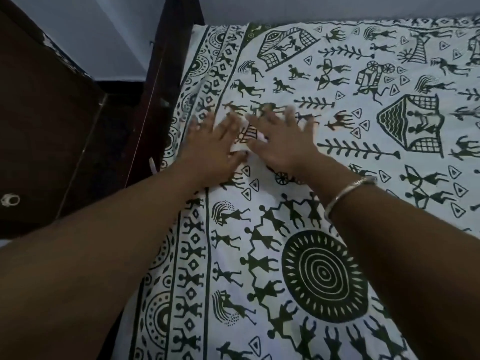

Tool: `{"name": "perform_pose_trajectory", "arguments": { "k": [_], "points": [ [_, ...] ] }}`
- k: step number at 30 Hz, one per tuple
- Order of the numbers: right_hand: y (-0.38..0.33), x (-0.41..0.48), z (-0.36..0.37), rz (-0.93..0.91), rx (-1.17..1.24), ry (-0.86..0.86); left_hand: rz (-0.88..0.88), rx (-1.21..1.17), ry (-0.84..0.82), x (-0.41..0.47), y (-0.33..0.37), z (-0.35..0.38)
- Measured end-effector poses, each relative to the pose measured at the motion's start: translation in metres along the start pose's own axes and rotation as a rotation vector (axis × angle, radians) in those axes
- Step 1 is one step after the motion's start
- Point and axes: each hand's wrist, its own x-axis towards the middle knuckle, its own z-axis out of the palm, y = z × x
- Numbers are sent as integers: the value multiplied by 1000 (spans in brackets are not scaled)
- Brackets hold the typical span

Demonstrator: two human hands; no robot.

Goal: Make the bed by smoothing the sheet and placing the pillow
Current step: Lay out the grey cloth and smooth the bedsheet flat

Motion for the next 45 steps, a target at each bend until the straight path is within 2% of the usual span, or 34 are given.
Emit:
{"name": "perform_pose_trajectory", "arguments": {
  "k": [2, 4, 6, 9, 12, 17, 22, 29, 33, 39, 45],
  "points": [
    [-4, -1, -4, -52, 32, 76, -201, -37, -50, 4, -12, -3],
    [4, -14, -1, 60, 73, 175, -276, -102, -69, 7, -14, -14],
    [19, -35, 6, 168, 154, 239, -165, -109, 6, 2, 0, -26],
    [43, -71, 15, 208, 224, 343, 62, -145, 91, -18, 41, -38],
    [67, -101, 16, 230, 267, 390, 104, -216, 77, -24, 90, -43],
    [129, -150, -10, 246, 207, 447, 212, -198, 43, -22, 191, -59],
    [218, -220, -47, 362, 162, 388, 303, -215, 16, -18, 310, -88],
    [341, -302, -102, 383, 77, 279, 278, -345, 29, -8, 456, -122],
    [384, -331, -127, 412, 94, 235, 258, -386, 17, -14, 504, -142],
    [420, -367, -144, 457, 115, 220, 297, -299, -27, -20, 543, -164],
    [512, -397, -147, 487, 14, 256, 352, -293, -18, -2, 639, -172]
  ]
}}
